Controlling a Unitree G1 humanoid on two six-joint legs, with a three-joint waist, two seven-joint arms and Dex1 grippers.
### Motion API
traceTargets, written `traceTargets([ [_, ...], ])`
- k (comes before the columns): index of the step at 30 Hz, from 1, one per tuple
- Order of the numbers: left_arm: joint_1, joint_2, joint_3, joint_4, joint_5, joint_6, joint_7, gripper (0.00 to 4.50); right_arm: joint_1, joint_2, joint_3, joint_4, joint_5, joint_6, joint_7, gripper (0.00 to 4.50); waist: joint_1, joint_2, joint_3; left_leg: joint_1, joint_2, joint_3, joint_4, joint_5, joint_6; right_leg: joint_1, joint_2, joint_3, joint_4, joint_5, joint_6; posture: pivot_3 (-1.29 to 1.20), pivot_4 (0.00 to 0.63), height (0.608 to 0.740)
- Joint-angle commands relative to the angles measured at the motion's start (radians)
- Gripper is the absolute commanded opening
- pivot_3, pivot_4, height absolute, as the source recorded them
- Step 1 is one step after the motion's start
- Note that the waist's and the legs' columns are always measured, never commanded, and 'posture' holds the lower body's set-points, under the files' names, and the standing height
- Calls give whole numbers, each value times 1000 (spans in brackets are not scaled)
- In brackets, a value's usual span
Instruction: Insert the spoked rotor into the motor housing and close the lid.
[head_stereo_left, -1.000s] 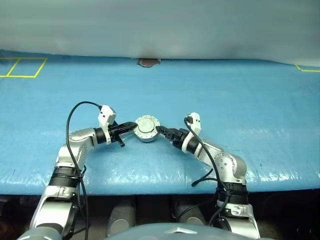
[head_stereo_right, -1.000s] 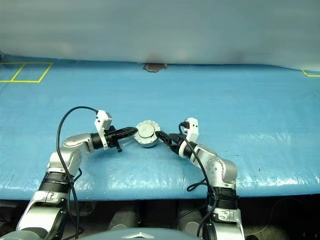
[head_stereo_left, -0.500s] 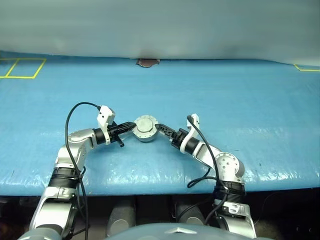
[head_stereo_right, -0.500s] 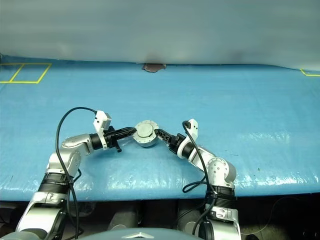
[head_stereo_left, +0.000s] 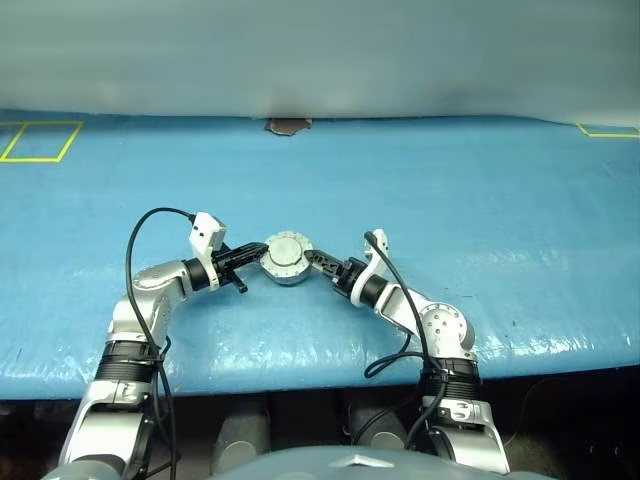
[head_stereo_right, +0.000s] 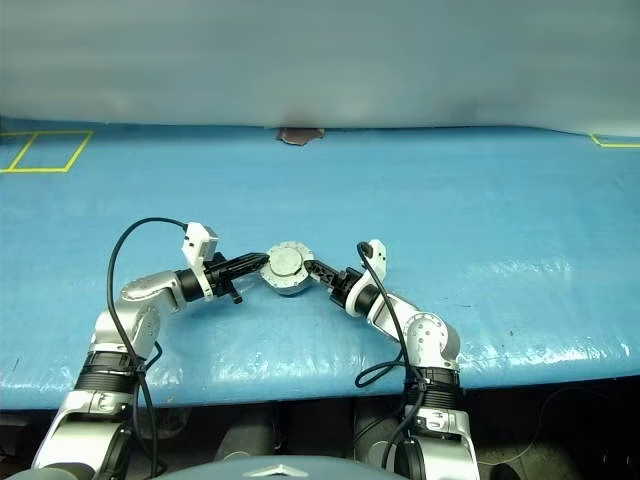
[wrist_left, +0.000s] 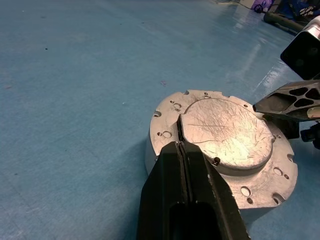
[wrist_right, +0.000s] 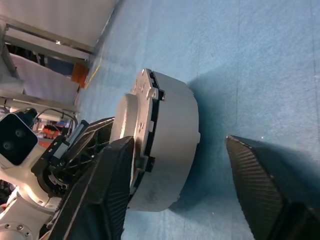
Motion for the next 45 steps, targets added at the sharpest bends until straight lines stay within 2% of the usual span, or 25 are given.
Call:
traceTargets([
  [1,11,-2,-8,-9,3,4,6,0,19,83,29,3,26,5,-7,2857,0,0,0,0,0,0,0,0,0,0,0,0,0,0,0,0,150,740],
  [10,10,-4,-8,-8,2,1,7,0,21,96,28,-1,80,8,-2,2857,0,0,0,-1,0,0,0,0,0,-1,0,0,0,0,0,0,150,740],
  [13,10,-5,-7,-8,3,-1,9,0,21,97,30,1,90,9,-6,2284,0,0,0,-1,0,0,0,0,0,-1,0,0,0,0,0,0,150,740],
  [15,10,-5,-7,-8,3,-2,10,0,19,95,32,8,92,3,-13,1641,0,0,0,-1,0,0,0,0,0,-1,0,0,0,0,0,0,150,740],
  [17,10,-4,-6,-8,3,-4,11,0,18,91,35,11,93,-3,-20,1251,0,0,0,0,0,0,0,0,0,0,0,0,0,0,0,0,150,740],
  [29,7,-2,-6,-4,3,-12,12,0,20,74,58,11,114,-23,-32,1201,1,0,0,0,0,1,1,0,0,0,0,1,0,0,1,0,150,740],
  [39,8,-7,-6,-3,3,-15,16,0,37,52,92,14,72,-14,-43,1200,0,0,0,0,0,1,1,0,0,0,0,1,0,0,1,0,150,740],
  [45,9,-11,3,-3,1,-24,28,0,40,76,55,34,106,-23,-50,1200,-2,0,0,0,0,1,1,0,0,0,0,1,0,0,1,0,150,740],
])
